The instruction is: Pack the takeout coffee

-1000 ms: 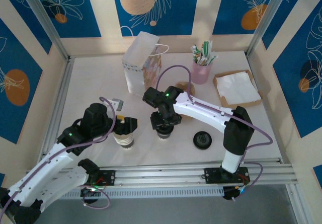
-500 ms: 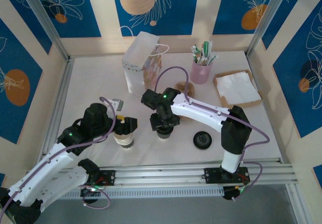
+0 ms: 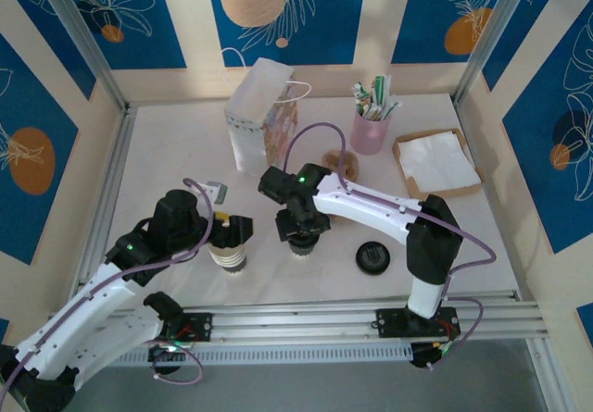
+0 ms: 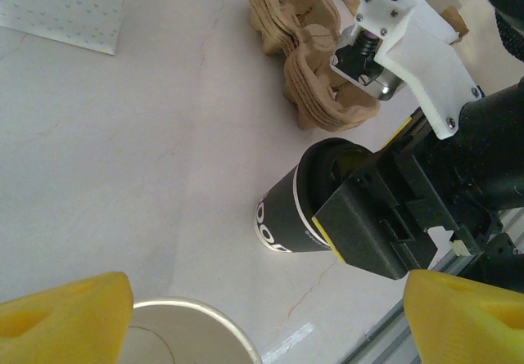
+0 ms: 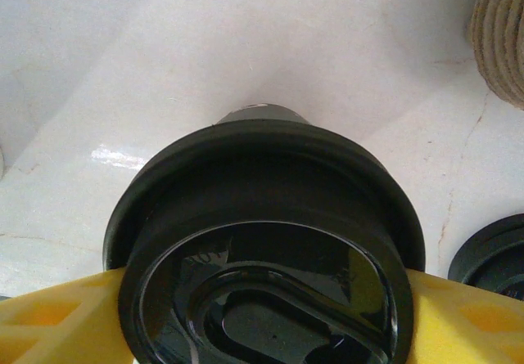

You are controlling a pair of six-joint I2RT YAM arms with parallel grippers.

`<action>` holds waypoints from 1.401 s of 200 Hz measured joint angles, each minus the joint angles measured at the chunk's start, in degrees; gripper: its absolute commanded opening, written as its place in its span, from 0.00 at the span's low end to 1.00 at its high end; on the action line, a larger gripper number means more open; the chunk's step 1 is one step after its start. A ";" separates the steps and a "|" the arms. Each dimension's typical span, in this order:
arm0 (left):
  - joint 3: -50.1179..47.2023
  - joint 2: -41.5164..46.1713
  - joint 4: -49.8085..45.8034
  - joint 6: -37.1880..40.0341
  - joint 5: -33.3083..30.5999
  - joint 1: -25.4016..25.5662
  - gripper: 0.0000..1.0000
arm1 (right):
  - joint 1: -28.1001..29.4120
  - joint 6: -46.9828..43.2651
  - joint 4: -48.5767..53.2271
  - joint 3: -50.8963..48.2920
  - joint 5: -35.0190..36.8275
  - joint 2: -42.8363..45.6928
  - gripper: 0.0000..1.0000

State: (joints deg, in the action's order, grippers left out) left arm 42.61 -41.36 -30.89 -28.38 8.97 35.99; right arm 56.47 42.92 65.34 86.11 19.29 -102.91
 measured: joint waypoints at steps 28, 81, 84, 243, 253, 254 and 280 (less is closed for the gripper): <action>0.00 0.00 0.00 0.00 0.00 0.00 0.86 | 0.11 0.09 -1.62 -1.51 0.09 1.03 0.74; 0.00 0.00 0.00 0.00 0.02 0.00 0.86 | 0.37 0.22 -1.70 -1.57 0.50 1.33 0.77; 0.00 0.00 0.00 0.00 0.02 0.00 0.86 | 0.37 0.24 -1.66 -1.44 0.52 1.33 0.78; 0.00 -0.13 0.02 -0.02 0.02 0.00 0.86 | 0.59 -0.48 3.04 2.56 -1.25 2.49 0.92; 0.00 -0.13 0.00 -0.04 0.02 0.00 0.86 | 0.70 -0.46 3.04 2.36 -1.29 3.89 0.92; 0.00 -0.13 0.02 -0.04 0.02 0.00 0.86 | 0.70 -0.46 3.06 2.36 -1.29 3.98 0.92; 0.00 -0.13 0.02 -0.13 0.02 0.00 0.86 | 1.22 -0.52 2.97 2.05 -1.29 6.86 0.82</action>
State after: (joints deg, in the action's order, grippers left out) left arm 42.61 -41.50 -30.87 -28.51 8.99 35.99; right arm 57.69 42.39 68.31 88.16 18.00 -96.05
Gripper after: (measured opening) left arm 0.861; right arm 0.865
